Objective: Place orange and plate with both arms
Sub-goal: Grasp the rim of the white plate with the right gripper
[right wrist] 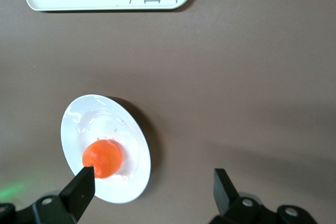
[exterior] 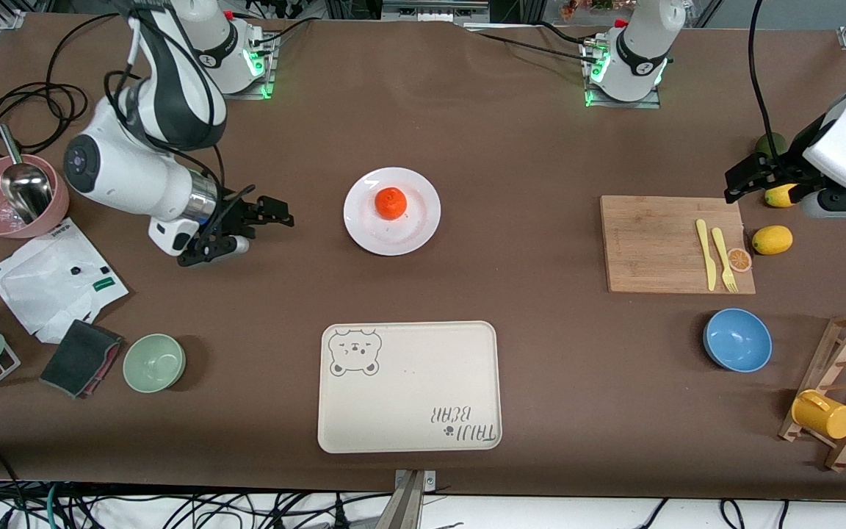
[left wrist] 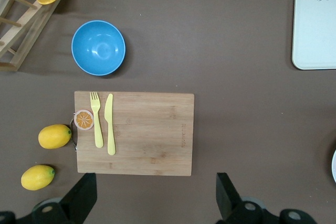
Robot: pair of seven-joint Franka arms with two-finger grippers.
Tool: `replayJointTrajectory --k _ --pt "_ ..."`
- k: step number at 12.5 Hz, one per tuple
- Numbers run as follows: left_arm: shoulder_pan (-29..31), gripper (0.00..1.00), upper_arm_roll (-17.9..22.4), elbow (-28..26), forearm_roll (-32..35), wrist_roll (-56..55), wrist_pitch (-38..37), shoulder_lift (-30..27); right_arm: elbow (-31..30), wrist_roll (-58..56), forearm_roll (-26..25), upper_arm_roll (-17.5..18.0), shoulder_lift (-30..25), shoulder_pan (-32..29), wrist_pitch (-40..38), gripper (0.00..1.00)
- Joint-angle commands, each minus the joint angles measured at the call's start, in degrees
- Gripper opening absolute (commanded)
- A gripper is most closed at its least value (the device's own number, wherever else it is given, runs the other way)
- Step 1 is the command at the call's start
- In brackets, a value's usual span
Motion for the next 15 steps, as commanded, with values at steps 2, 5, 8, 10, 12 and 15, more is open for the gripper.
replayJointTrajectory --k 2,5,8,10,12,15 --pt "0.5 1.0 -0.1 2.4 1.4 1.3 -1.8 0.9 -5.1 -3.4 10.4 4.5 2.2 -0.4 9.3 1.0" --pt "0.3 1.0 -0.3 2.7 1.5 1.3 -1.7 1.3 -5.1 -9.9 19.8 5.8 7.0 0.2 13.7 1.0" --pt "0.5 1.0 -0.1 2.5 1.4 1.3 -3.4 1.1 -5.2 -20.3 30.7 7.2 10.6 0.7 17.5 1.0" --pt "1.5 1.0 -0.1 2.5 1.4 1.6 -3.5 1.2 -5.3 -22.1 33.9 7.2 12.4 0.7 17.5 1.0" --pt "1.9 1.0 -0.1 2.5 1.4 1.6 -3.5 1.2 -6.8 -22.6 39.4 7.3 12.4 1.2 17.5 1.0" --pt "1.9 1.0 -0.1 2.6 1.3 1.6 -3.5 1.3 -10.5 -24.9 46.2 7.3 10.6 2.8 17.6 1.0"
